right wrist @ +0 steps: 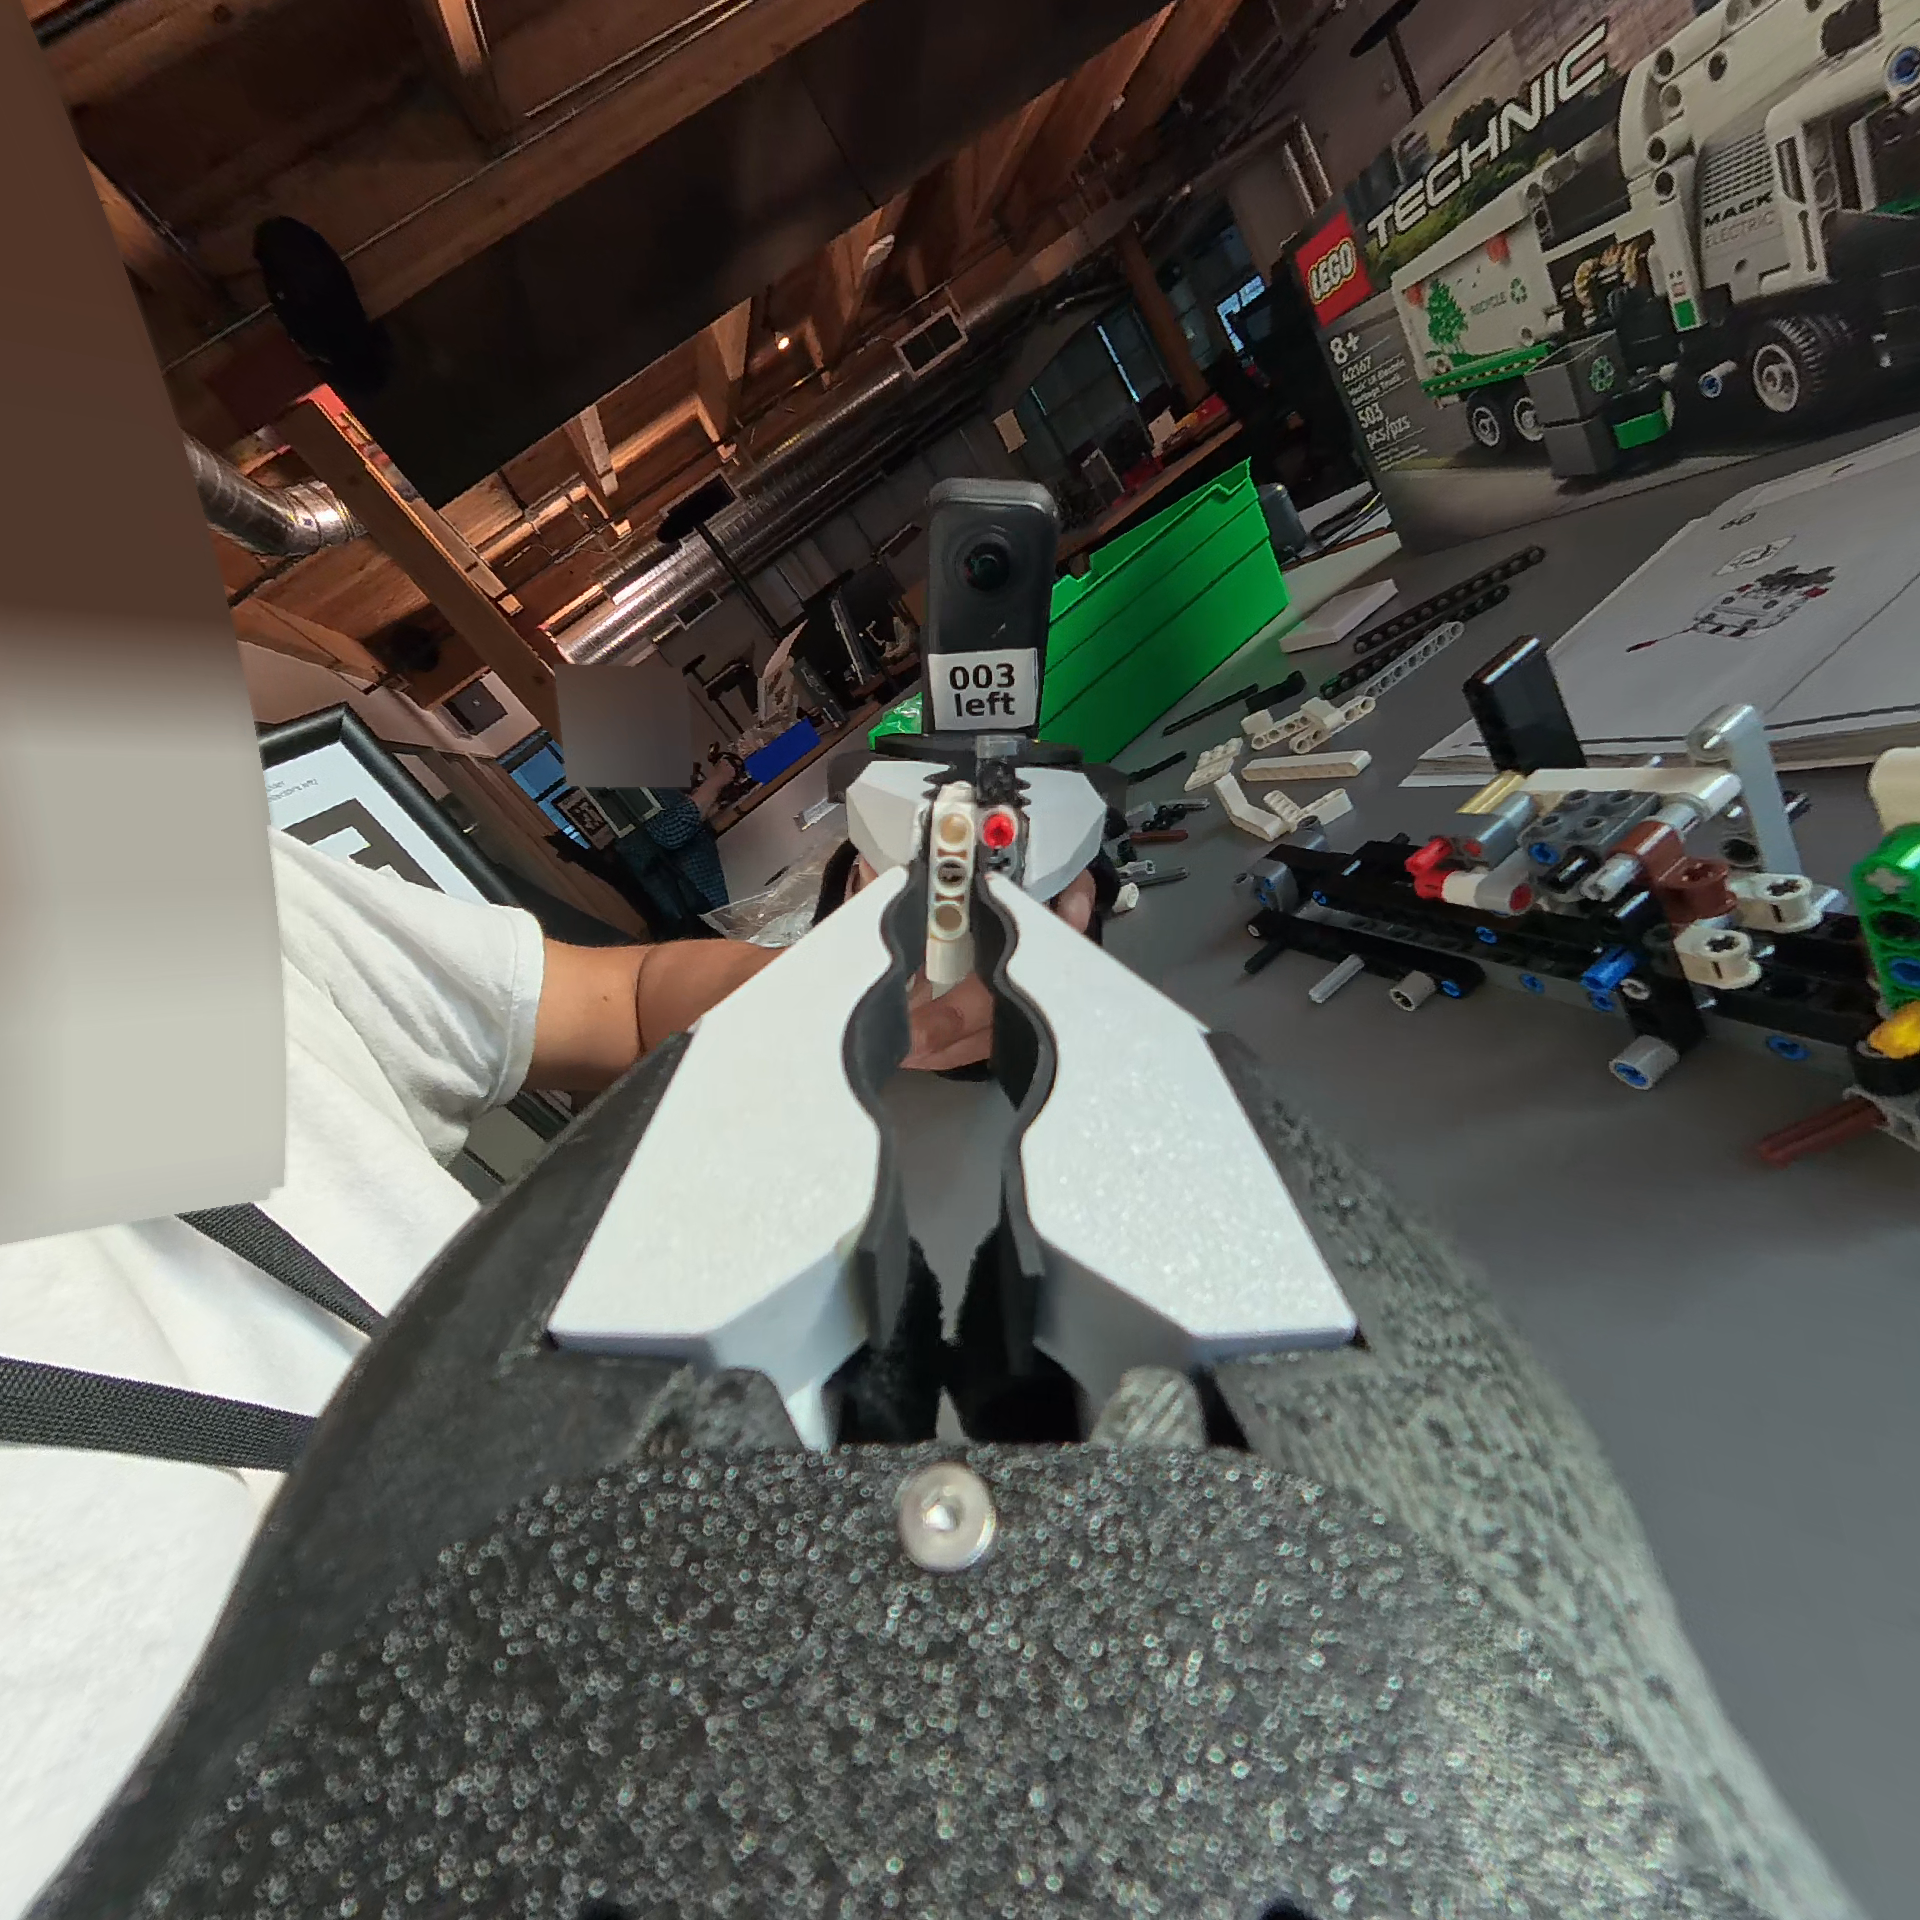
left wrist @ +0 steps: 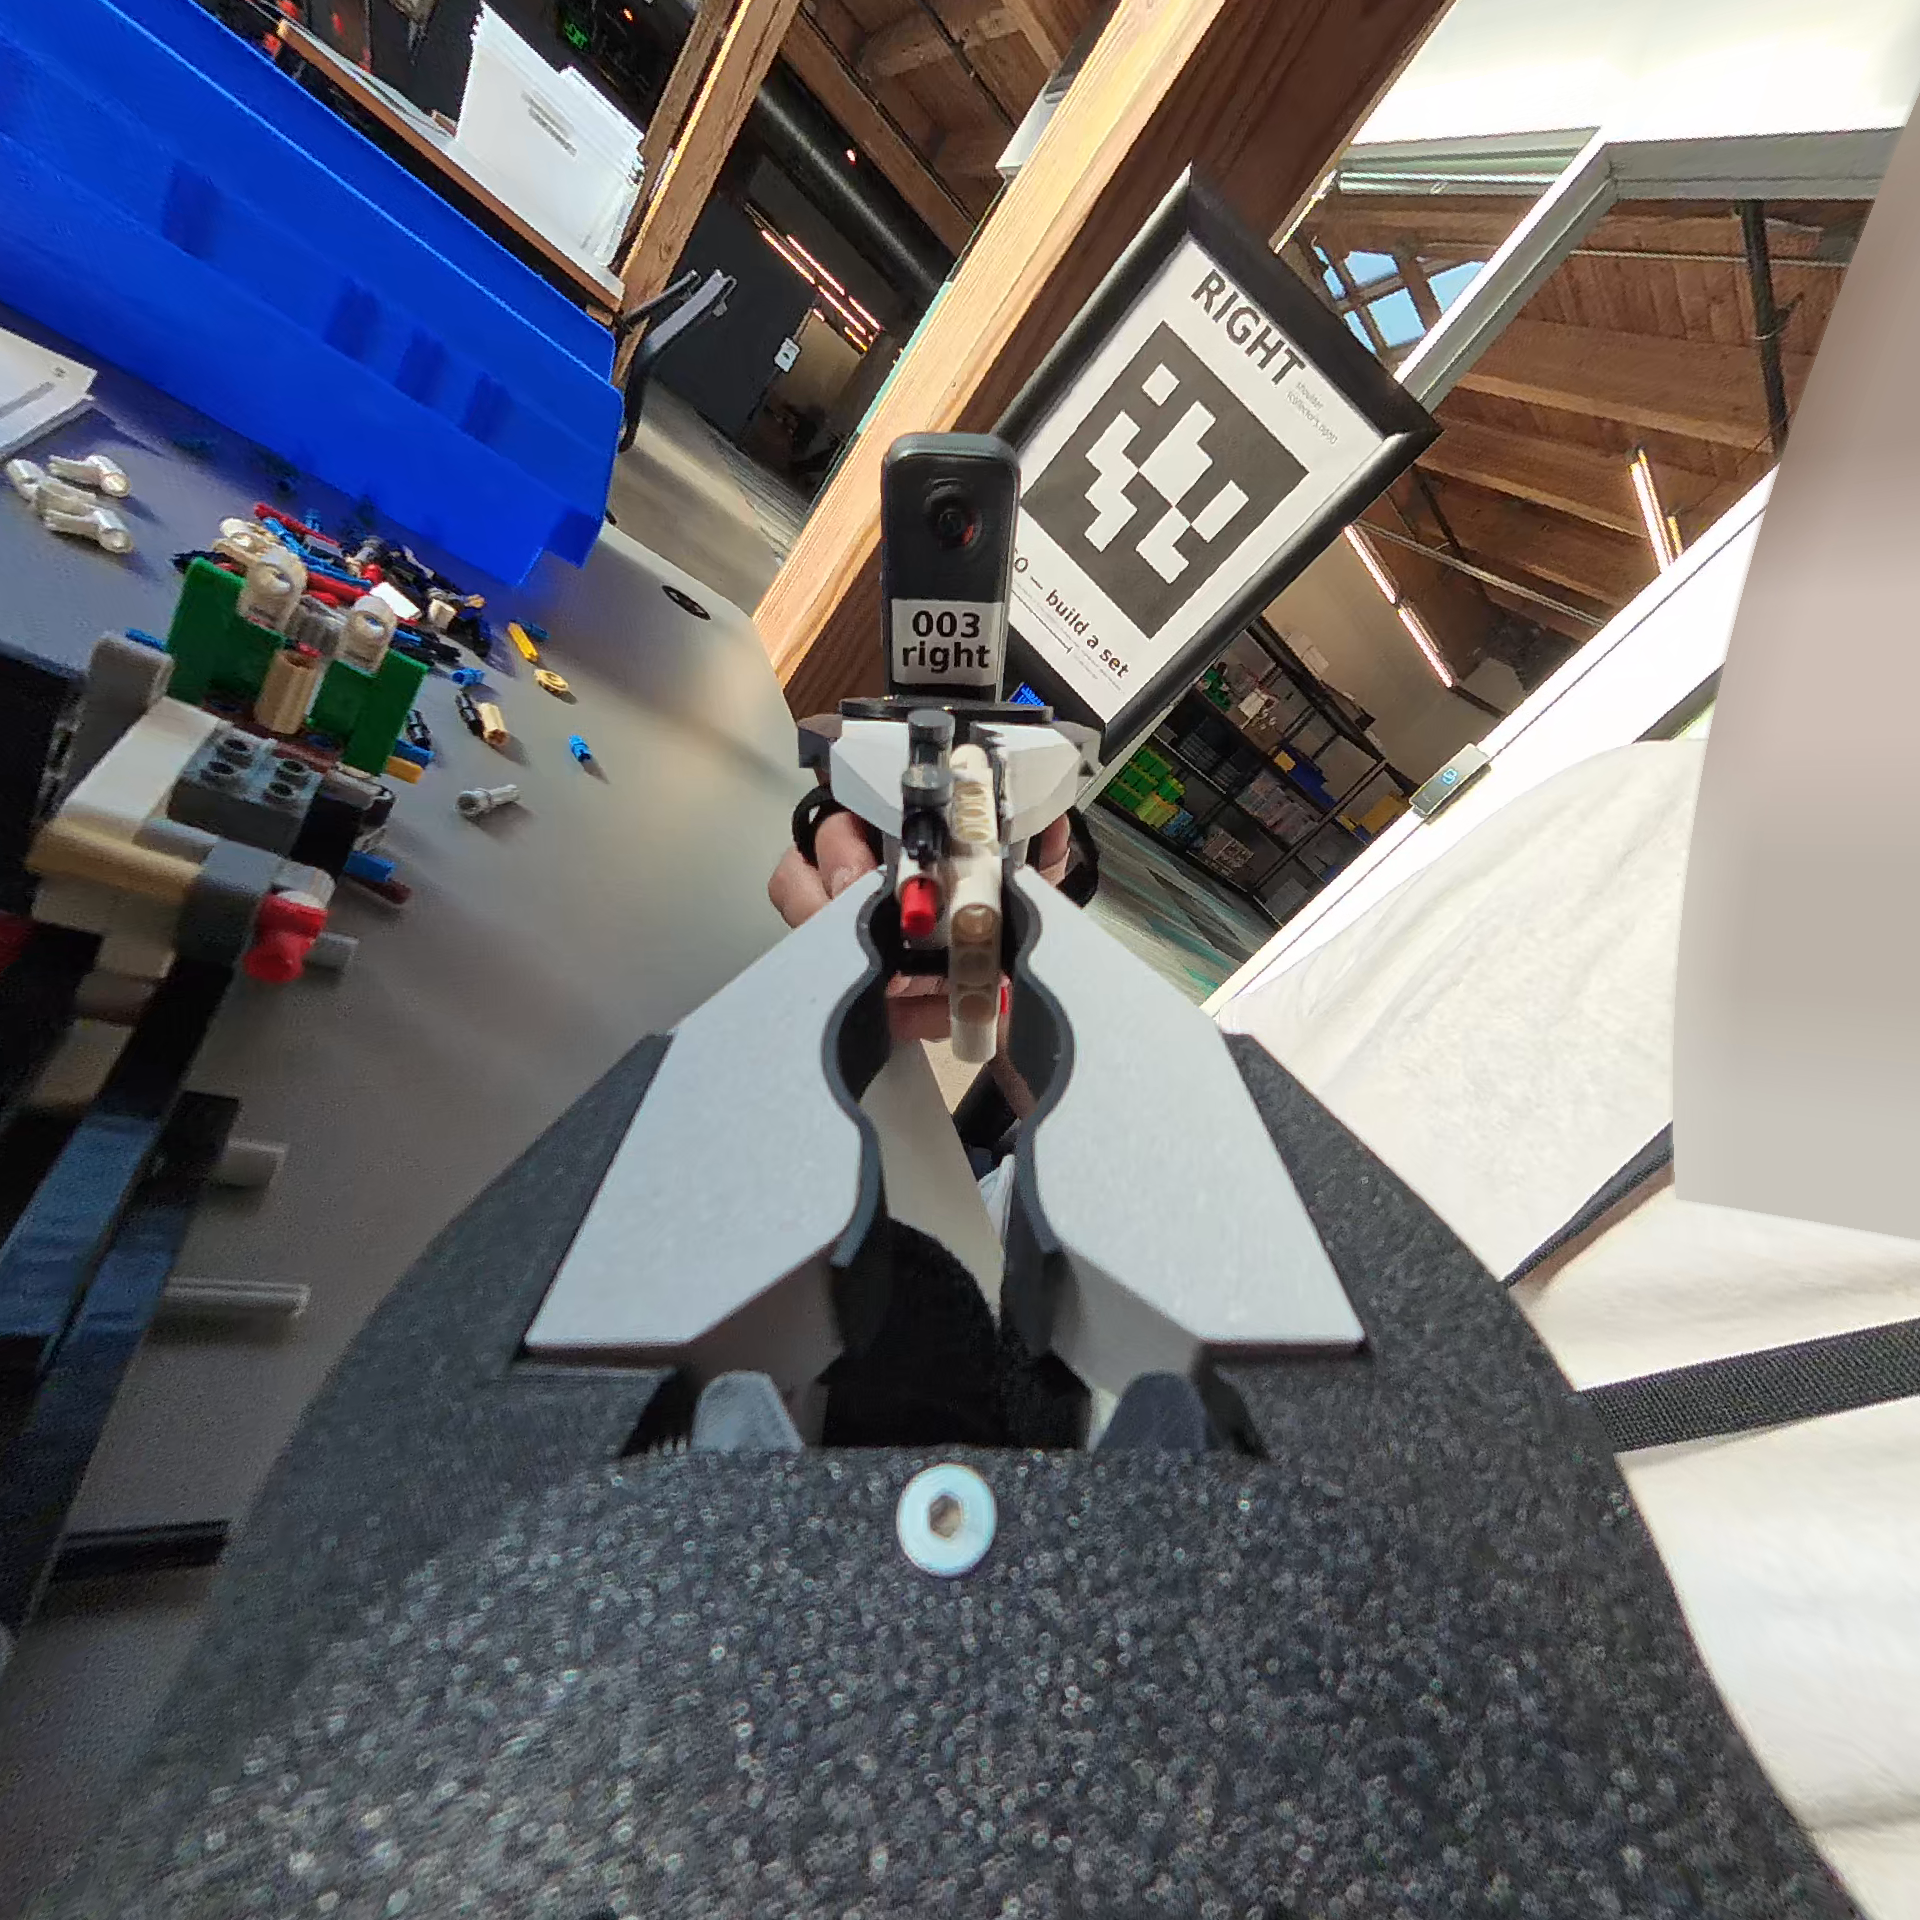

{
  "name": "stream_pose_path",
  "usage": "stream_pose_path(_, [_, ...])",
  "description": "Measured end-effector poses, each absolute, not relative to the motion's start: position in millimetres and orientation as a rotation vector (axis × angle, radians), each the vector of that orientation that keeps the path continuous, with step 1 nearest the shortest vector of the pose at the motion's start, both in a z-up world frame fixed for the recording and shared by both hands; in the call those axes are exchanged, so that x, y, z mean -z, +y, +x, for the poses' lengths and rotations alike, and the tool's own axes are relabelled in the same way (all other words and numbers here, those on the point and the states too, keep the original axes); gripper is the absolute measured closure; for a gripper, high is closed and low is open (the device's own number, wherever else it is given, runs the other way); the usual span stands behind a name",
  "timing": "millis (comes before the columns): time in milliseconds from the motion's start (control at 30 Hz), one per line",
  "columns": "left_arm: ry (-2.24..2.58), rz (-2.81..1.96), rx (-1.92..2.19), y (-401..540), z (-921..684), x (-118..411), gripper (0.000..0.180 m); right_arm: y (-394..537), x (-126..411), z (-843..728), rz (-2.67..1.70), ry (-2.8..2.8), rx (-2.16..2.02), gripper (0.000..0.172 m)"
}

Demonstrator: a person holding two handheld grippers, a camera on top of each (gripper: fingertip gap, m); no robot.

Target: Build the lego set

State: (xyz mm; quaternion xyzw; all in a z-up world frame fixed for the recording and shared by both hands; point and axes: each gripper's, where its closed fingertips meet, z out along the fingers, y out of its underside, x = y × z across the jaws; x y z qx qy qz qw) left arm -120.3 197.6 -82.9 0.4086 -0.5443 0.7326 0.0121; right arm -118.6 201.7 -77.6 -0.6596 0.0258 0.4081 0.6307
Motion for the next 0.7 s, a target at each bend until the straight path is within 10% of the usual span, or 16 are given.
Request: stream_pose_path(700, [-1.759, 1.289, -2.247, 197.7, -119.3, 88.5, 0.167, 202.4, 79.4, -114.1, -1.513, 0.101, -0.97, 0.166])
